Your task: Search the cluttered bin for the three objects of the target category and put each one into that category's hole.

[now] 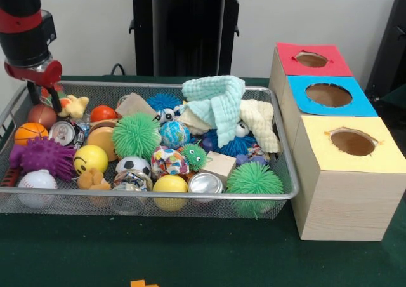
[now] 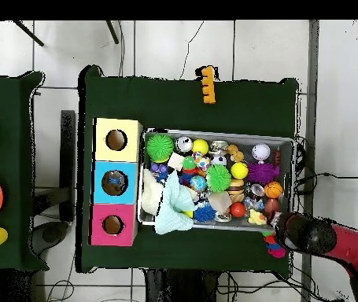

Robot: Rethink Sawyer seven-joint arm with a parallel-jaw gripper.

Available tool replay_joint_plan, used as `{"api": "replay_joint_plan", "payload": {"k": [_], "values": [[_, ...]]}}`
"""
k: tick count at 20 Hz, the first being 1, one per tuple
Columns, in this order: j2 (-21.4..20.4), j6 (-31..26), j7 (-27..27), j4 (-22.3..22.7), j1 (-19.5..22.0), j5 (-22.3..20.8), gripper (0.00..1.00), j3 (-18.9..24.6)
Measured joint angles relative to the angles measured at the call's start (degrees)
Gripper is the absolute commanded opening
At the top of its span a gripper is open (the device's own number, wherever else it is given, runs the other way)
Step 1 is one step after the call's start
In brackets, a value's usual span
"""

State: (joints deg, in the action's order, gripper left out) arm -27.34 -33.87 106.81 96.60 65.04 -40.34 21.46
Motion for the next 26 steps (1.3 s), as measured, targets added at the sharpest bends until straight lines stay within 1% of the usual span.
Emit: {"api": "replay_joint_plan", "payload": {"k": [4,13,15,26], "values": [[2.46,1.82,0.01,-1.30,-0.22,-1.01,1.00,-0.02],[2.65,2.84,0.00,-2.69,-2.70,-3.15,1.00,-0.30],[3.64,3.24,0.00,-3.13,-3.10,-3.75,1.00,-0.38],[3.64,3.28,0.01,-3.24,-3.27,-3.82,1.00,-0.49]]}}
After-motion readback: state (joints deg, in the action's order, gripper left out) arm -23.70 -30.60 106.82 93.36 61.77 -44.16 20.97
